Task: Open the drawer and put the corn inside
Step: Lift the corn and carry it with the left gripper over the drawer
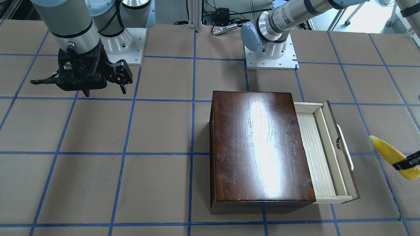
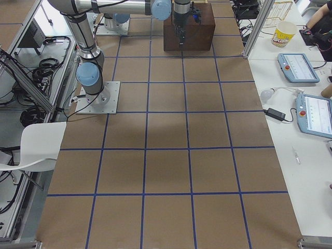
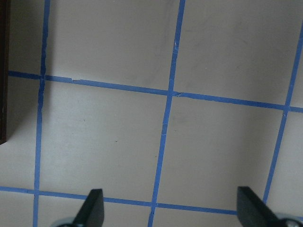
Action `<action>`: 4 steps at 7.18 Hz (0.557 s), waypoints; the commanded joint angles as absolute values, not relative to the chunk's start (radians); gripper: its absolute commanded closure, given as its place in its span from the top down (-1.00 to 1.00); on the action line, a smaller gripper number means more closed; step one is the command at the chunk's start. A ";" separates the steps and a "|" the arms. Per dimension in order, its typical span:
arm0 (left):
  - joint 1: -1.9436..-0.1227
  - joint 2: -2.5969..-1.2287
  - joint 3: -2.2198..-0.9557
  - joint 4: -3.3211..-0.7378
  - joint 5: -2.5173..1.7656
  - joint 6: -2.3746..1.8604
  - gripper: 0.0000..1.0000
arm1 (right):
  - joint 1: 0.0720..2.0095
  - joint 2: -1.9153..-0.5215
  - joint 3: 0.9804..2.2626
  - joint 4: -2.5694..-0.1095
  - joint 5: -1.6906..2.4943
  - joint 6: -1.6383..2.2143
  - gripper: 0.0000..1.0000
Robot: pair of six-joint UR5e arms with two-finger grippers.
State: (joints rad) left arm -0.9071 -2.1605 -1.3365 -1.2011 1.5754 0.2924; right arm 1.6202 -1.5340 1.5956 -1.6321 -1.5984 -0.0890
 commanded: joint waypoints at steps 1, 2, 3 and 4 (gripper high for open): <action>-0.969 -2.074 -1.263 -1.320 1.577 0.299 -1.00 | 1.621 -1.534 1.595 -1.632 -1.598 -0.089 1.00; -1.009 -2.033 -1.237 -1.380 1.578 0.328 -1.00 | 1.621 -1.534 1.595 -1.632 -1.598 -0.089 1.00; -1.055 -1.992 -1.217 -1.429 1.571 0.369 -1.00 | 1.621 -1.534 1.595 -1.632 -1.598 -0.087 1.00; -1.121 -1.956 -1.210 -1.448 1.574 0.370 -1.00 | 1.621 -1.534 1.595 -1.632 -1.598 -0.089 1.00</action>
State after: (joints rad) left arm -1.0529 -2.0012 -1.2254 -1.4099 1.5739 0.3536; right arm 1.6214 -1.5340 1.5954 -1.6322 -1.5984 -0.0884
